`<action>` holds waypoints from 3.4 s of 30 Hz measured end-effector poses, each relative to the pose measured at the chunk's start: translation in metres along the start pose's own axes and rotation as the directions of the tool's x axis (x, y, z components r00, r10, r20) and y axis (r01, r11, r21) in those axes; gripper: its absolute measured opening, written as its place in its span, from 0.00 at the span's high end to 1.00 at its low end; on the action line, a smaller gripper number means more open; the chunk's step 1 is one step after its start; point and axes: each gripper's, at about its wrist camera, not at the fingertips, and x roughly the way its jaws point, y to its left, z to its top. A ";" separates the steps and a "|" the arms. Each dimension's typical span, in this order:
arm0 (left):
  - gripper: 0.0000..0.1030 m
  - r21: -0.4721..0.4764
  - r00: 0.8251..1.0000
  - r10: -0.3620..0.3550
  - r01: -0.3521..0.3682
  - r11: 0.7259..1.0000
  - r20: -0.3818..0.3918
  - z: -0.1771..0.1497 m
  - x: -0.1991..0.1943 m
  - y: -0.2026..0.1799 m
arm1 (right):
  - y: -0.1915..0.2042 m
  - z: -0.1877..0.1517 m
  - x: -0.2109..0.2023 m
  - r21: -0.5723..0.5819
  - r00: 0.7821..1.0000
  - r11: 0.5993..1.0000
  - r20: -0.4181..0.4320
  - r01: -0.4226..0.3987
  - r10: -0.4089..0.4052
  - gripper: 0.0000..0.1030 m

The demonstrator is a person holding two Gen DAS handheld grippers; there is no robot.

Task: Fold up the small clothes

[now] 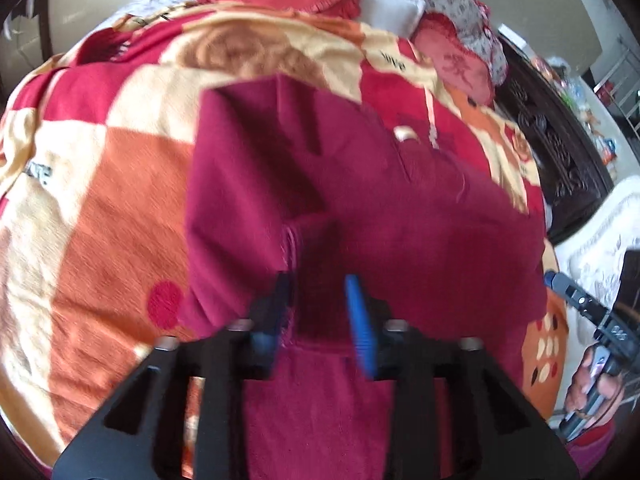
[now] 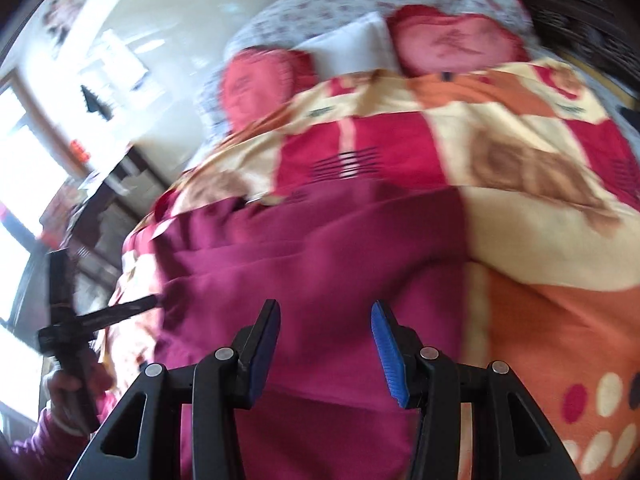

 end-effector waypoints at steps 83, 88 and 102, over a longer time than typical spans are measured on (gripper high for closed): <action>0.48 0.093 0.983 0.183 -0.186 0.978 0.032 -0.012 0.024 -0.030 | -0.021 0.021 0.061 -0.071 0.966 0.964 -0.008 0.257 -0.259 0.53; 0.48 0.062 0.984 0.172 -0.174 0.983 0.036 -0.024 0.003 -0.021 | -0.015 0.014 0.045 -0.043 0.968 0.967 -0.009 0.252 -0.253 0.53; 0.38 -0.042 0.997 0.065 -0.066 0.997 -0.030 -0.106 -0.057 0.008 | 0.012 -0.064 -0.034 0.040 0.987 0.988 -0.061 0.152 -0.149 0.52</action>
